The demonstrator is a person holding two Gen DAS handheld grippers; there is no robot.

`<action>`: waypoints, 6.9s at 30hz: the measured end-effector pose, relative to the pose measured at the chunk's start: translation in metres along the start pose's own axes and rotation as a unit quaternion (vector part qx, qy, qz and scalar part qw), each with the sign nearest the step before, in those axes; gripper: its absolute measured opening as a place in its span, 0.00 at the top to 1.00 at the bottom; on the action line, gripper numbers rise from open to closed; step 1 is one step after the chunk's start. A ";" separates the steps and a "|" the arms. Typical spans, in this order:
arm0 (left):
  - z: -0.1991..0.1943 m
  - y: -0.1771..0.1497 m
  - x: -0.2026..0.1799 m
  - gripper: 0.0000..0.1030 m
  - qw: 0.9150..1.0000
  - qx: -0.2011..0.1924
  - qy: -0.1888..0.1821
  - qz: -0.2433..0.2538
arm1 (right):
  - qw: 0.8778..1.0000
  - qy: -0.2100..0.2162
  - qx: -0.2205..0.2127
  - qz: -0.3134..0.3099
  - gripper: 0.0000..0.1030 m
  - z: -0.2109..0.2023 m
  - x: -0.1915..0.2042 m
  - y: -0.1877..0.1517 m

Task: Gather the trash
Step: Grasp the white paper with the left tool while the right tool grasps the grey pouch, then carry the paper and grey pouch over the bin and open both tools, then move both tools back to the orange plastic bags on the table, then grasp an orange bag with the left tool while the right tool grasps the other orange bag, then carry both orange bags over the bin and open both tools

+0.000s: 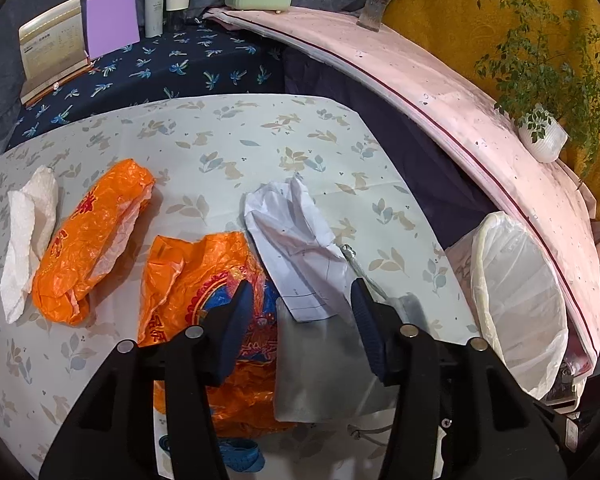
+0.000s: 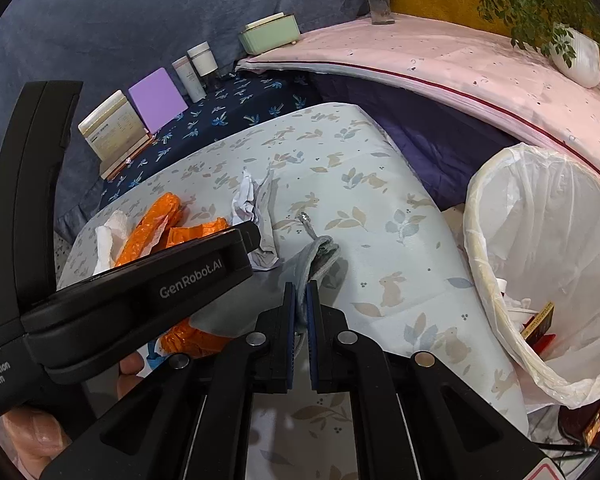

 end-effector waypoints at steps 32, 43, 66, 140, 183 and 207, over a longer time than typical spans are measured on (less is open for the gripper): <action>-0.060 0.026 -0.072 0.97 0.996 -0.045 -0.069 0.031 | 0.992 -0.025 -0.123 0.023 0.96 -0.086 -0.058 0.083; -0.064 0.014 -0.148 0.97 0.990 -0.037 -0.110 0.079 | 0.985 -0.073 -0.149 0.045 0.96 -0.124 -0.117 0.092; -0.072 0.013 -0.192 0.43 0.987 -0.061 -0.111 0.094 | 0.977 -0.117 -0.165 0.075 0.59 -0.155 -0.170 0.088; -0.025 0.005 0.100 0.84 0.997 -0.020 0.048 0.061 | 0.997 0.020 0.028 -0.072 0.93 0.050 0.081 -0.007; -0.074 -0.021 -0.210 0.84 0.973 -0.041 -0.127 0.189 | 0.972 -0.153 -0.157 0.087 0.93 -0.162 -0.195 0.064; -0.074 -0.010 -0.187 0.46 0.984 -0.060 -0.081 0.144 | 0.971 -0.151 -0.168 0.082 0.59 -0.167 -0.186 0.066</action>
Point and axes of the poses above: each gripper's, at about its wrist camera, not at the fingertips, and z roughly the way its jaws point, x to its left, y to its top, the point moved 4 cm from there along z, roughly the way its jaws point, and after that the axes turned 7 degrees about -x, right-handed, at the moved point
